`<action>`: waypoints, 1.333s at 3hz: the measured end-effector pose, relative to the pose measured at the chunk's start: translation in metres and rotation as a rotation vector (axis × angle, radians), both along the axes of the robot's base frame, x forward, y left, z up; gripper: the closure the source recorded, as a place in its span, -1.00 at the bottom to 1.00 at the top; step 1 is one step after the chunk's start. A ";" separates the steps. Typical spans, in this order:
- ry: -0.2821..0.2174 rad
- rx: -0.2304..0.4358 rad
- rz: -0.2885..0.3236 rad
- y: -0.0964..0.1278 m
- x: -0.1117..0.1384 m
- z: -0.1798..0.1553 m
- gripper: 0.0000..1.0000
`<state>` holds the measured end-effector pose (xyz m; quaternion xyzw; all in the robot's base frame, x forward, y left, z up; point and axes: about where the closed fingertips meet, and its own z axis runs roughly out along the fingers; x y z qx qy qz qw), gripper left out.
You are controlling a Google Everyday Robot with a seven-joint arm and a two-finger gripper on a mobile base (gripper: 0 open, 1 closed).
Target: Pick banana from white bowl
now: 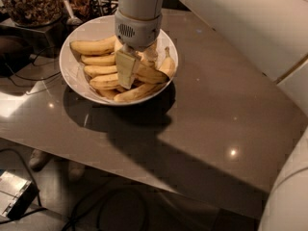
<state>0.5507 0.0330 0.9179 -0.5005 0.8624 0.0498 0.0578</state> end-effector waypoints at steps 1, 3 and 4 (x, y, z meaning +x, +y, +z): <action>0.000 0.000 0.000 -0.001 0.001 0.004 0.46; -0.030 0.063 0.051 0.000 -0.001 0.016 1.00; -0.108 0.195 0.170 -0.011 -0.024 0.057 1.00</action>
Offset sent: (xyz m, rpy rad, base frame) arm 0.0007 -0.0003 0.0034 0.0000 0.0000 0.0000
